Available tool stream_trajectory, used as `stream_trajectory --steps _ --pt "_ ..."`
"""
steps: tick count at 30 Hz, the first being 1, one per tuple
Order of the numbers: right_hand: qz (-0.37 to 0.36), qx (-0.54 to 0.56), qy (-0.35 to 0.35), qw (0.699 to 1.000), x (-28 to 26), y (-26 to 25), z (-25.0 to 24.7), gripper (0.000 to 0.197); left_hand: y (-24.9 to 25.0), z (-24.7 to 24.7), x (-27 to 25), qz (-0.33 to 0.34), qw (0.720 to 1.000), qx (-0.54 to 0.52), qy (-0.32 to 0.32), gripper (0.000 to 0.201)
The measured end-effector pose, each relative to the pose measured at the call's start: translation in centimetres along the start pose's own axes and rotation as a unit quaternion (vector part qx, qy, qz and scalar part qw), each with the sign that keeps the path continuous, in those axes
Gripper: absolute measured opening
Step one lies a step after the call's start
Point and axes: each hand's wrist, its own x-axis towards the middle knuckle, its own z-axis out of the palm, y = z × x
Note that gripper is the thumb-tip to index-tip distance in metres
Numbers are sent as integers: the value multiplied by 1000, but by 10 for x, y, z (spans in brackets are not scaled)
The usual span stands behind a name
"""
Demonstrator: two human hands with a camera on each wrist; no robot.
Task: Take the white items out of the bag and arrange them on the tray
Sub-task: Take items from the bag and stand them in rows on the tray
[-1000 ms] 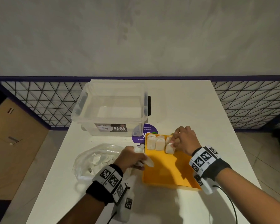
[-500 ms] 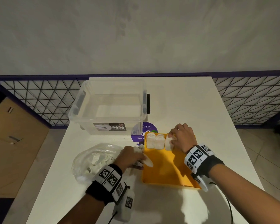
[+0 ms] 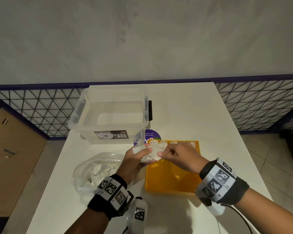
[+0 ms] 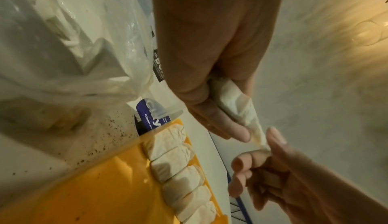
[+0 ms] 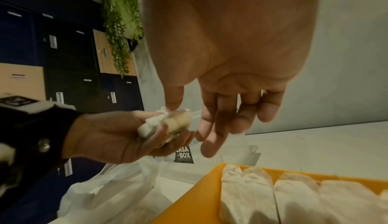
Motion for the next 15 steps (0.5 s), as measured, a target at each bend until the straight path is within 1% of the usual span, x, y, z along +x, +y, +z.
stream_trajectory --steps 2,4,6,9,11,13,15 --pt "-3 13 -3 1000 -1 -3 2 29 -1 4 -1 5 1000 -20 -16 27" --pt "-11 108 23 994 -1 -2 1 18 -1 6 -2 3 999 -36 -24 26" --pt "-4 195 48 980 -1 0 -5 10 -1 5 -3 -6 999 -40 -27 23" --pt "26 245 68 967 -3 11 -18 17 -2 1 -3 -18 999 -22 -39 19" --pt "42 227 89 969 -3 23 -27 13 -4 -4 -2 -30 999 -13 -37 22" --pt "54 154 108 981 -2 40 -35 4 -5 -7 0 -40 998 -3 -38 30" --pt "66 67 94 991 0 55 -37 8 -6 -8 0 -47 998 -4 -36 35"
